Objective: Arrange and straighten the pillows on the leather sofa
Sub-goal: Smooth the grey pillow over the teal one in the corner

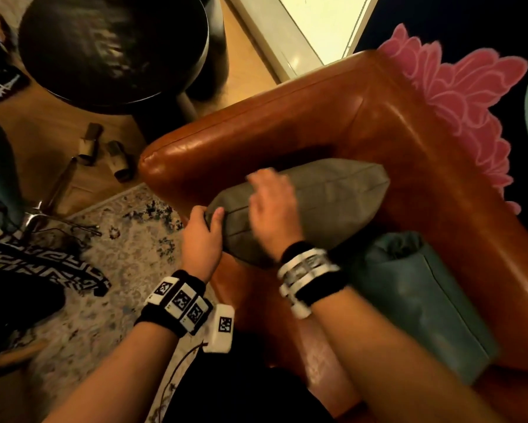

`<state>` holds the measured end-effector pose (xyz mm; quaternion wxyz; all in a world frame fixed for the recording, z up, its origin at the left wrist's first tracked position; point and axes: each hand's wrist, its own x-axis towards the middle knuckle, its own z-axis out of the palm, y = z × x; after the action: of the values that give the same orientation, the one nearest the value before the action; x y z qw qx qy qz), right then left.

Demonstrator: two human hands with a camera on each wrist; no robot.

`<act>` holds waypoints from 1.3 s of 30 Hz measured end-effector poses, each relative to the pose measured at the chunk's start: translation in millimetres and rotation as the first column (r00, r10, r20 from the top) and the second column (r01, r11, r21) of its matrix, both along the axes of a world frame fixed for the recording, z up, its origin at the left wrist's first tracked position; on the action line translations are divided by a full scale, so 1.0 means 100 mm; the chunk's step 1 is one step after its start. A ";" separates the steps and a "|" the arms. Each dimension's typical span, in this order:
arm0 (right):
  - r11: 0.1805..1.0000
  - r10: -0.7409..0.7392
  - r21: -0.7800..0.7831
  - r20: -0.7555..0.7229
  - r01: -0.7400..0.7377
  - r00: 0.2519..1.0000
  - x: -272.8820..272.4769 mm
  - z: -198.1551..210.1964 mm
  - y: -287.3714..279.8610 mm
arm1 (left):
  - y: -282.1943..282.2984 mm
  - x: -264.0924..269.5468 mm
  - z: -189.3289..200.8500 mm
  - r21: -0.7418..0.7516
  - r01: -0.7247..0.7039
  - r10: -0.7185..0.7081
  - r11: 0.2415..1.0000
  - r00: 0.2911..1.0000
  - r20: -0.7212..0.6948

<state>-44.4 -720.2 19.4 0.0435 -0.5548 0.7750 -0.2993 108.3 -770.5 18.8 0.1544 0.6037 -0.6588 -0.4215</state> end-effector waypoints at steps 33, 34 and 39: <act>0.768 -0.636 0.260 0.191 0.586 0.748 -2.13 0.30 0.61 | -0.29 0.06 0.83 0.281 -0.029 0.142 0.959 0.910 -0.390; 0.776 -0.617 0.311 0.194 0.548 0.763 -2.08 0.37 0.59 | -0.29 -0.06 0.99 0.264 0.006 0.113 0.965 0.895 -0.432; 0.870 -0.055 0.429 0.576 -0.244 0.816 -1.26 0.86 0.61 | -0.16 -1.02 1.36 0.191 0.140 -0.043 0.972 0.898 -0.438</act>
<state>-170.5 -659.4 105.4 0.4261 -0.4496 0.7458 -0.2452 6.7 -786.4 154.8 0.2091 0.4771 -0.5858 -0.6209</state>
